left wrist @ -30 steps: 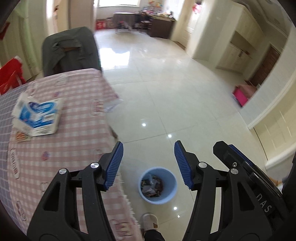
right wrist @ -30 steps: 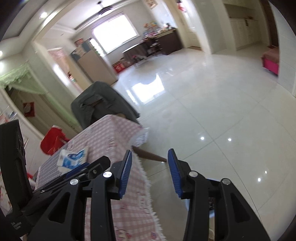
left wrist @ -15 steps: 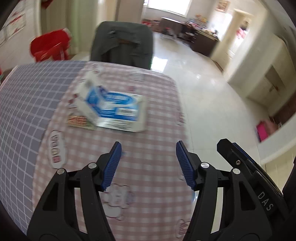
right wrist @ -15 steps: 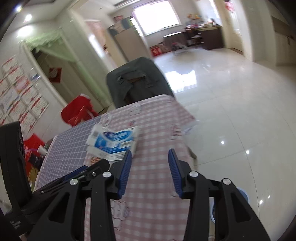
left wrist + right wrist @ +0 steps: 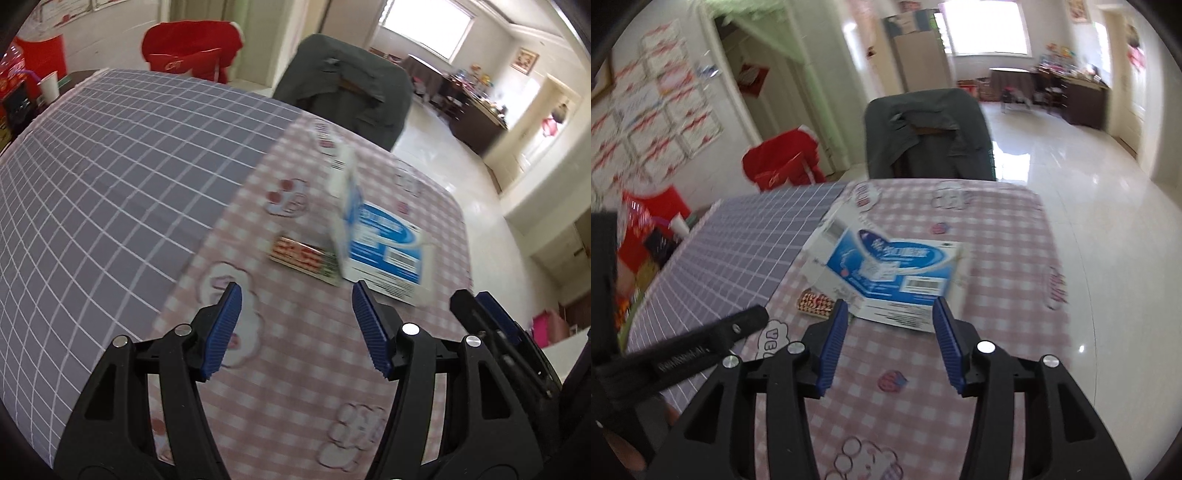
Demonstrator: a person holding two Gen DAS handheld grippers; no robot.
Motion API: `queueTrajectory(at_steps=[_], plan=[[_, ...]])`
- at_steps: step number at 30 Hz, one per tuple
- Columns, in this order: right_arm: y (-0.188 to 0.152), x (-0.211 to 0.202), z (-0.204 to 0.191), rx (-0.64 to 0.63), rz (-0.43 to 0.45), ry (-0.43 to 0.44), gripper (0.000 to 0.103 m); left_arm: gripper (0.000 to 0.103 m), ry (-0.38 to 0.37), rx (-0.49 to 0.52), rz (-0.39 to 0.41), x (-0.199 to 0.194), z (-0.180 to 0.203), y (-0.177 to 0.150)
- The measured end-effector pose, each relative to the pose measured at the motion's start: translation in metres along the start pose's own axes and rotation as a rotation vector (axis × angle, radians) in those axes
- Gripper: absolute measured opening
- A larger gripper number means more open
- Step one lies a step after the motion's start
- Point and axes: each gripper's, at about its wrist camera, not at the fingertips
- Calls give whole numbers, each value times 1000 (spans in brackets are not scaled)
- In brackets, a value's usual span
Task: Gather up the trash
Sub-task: 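Move both open tools back over the remaining trash on the table, then grasp the blue-and-white medicine box with the right tool while the left tool grasps the checkered wrapper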
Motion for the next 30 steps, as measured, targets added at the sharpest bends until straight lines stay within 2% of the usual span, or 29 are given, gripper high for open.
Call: queueTrajectory(at_steps=[4, 9, 12, 15, 18, 21, 25, 30], plan=[[6, 37, -25, -120, -15, 31, 51, 66, 24, -26, 3, 10, -25, 9], [5, 86, -56, -299, -70, -6, 53, 67, 31, -45, -12, 27, -45, 17], [1, 102, -63, -323, -69, -47, 53, 67, 29, -40, -25, 35, -52, 19], [9, 107, -60, -281, -36, -74, 56, 67, 18, -36, -39, 43, -53, 20], [15, 119, -56, -277, -55, -84, 55, 68, -2, -35, -56, 53, -51, 20], [14, 118, -44, -218, -60, -83, 27, 68, -23, -24, -72, 62, -43, 20], [18, 100, -22, -120, -26, -79, 20, 69, -44, 16, -84, 73, -24, 20], [15, 78, -3, -53, -8, -56, 18, 70, -64, 56, -63, 82, -5, 20]])
Point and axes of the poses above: each gripper's, at about its wrist camera, not at the fingertips, and x roughly the way its jaws point, z to its right, y to its top, and after that the axes turned 4 degrees about -z, right-handed
